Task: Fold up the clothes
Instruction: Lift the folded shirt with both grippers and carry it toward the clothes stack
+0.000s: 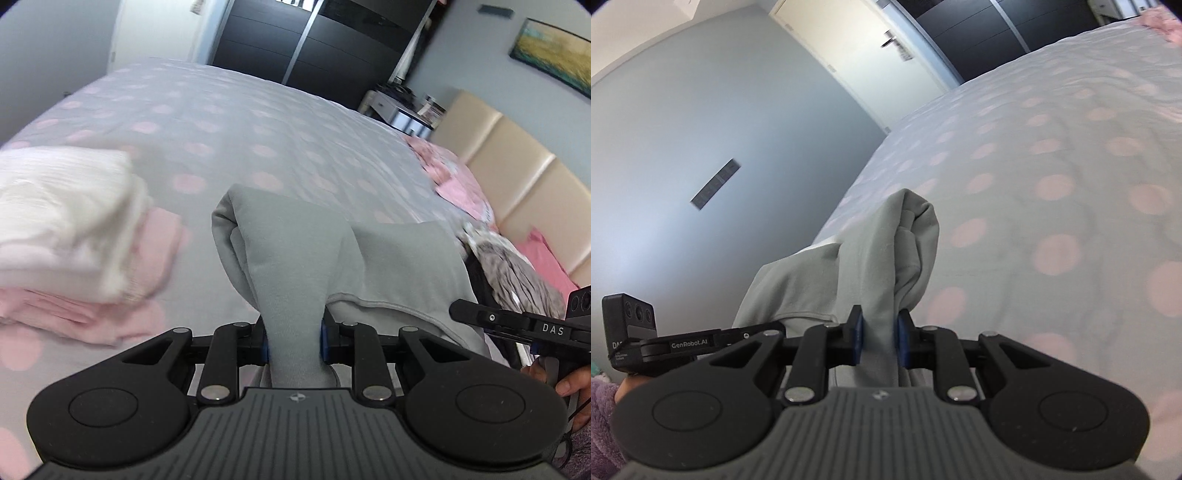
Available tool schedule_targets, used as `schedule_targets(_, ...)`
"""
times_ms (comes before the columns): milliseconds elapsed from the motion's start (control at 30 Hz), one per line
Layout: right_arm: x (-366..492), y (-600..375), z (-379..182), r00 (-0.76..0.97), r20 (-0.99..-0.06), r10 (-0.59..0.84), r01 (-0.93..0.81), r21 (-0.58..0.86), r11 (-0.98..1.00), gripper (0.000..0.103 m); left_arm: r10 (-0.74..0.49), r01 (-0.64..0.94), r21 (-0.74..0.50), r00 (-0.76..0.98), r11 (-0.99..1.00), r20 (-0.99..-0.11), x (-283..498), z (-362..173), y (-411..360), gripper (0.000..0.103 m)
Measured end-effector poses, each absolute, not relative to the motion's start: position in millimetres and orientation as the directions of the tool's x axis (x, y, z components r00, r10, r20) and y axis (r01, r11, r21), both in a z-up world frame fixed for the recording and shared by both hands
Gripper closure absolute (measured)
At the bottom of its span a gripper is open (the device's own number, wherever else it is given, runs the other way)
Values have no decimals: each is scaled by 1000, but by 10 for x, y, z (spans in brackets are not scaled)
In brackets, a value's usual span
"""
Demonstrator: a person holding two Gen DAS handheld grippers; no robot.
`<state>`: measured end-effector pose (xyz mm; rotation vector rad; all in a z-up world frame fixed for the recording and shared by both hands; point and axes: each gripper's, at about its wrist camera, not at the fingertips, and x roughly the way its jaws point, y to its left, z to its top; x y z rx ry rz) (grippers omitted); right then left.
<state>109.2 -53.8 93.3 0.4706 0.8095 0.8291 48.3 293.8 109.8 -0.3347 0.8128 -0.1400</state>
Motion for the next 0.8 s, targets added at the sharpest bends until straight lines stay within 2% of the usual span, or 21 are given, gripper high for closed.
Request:
schedule_targets(467, 1717, 1639, 1244, 287, -400, 871, -511, 705, 492, 83, -116, -133, -315, 742, 940, -660, 776, 1521, 4856, 82)
schedule_targets(800, 1981, 2538, 896, 296, -406, 865, -450, 740, 501, 83, -72, -164, -269, 719, 949, -691, 1119, 1316, 5696, 82)
